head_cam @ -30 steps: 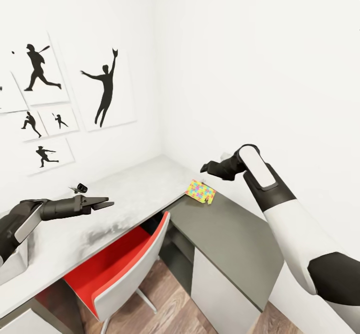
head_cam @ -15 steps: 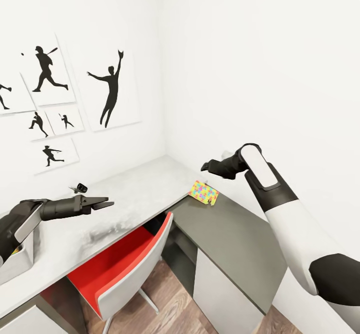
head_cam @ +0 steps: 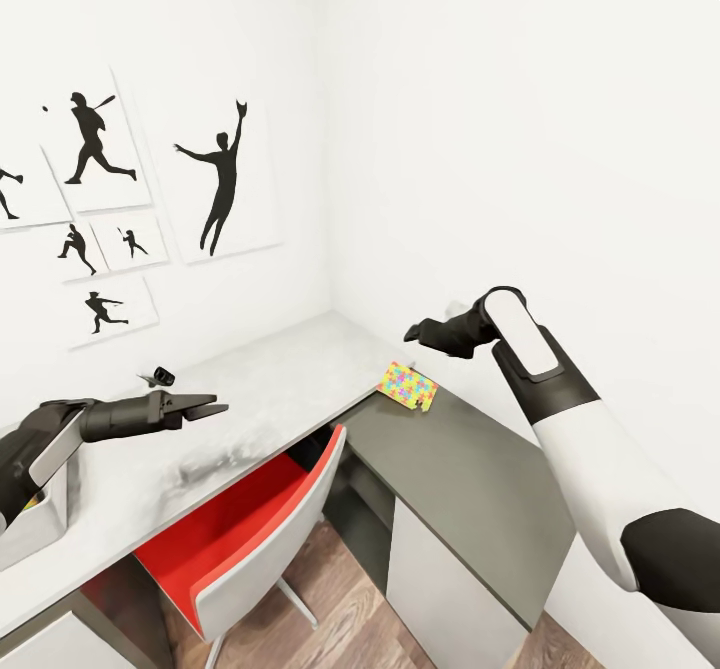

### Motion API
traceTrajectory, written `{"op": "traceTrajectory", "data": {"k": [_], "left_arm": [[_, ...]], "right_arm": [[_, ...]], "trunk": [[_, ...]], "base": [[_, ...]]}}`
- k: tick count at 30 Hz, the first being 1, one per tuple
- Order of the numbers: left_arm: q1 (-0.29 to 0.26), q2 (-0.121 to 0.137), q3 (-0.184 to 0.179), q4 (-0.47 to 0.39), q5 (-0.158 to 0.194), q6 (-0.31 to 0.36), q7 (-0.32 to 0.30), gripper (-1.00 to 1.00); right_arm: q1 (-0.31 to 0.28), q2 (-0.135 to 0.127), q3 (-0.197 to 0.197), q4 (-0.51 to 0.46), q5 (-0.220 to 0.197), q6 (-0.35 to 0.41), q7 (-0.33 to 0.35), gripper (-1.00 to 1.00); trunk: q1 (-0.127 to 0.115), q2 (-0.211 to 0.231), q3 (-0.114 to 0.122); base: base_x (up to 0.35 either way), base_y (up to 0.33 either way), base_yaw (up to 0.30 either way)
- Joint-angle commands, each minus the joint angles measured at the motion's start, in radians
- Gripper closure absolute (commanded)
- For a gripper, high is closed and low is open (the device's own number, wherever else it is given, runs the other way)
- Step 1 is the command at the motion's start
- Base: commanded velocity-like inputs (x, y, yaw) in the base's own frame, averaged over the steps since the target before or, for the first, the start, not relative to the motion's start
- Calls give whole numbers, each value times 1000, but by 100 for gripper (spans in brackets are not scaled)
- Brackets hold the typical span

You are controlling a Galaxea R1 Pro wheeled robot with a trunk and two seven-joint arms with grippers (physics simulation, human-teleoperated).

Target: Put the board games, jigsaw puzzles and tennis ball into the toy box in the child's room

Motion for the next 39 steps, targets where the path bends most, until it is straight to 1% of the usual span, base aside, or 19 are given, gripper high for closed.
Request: {"op": "traceTrajectory", "data": {"k": [1,12,21,25,28,39], "left_arm": [[-1,1,-5,0,6,10,-2,-100],[23,5,-1,0,8,3,-7,-100],[25,5,0,0,10,-1,-7,-100],[25,5,0,0,10,-43,-9,-100],[26,4,0,0,11,-60,-11,-100],[28,4,0,0,12,-71,-12,-100]], "right_arm": [[-1,-2,3,-1,-9,1,-10,-100],[-1,-5,3,-1,-9,0,-10,-100],[-1,-6,2,-1,-9,1,-10,-100],[-1,-6,2,-1,-9,1,-10,-100],[-1,-6,2,-1,-9,1,-10,-100],[4,-8,2,0,-9,1,-10,-100]], "trunk": [[1,-2,-2],[1,-2,-2],[1,-2,-2],[1,-2,-2],[1,-2,-2],[1,-2,-2]], "base": [[0,0,0],[31,19,0],[159,60,0],[249,5,0],[253,2,0],[212,71,0]]}}
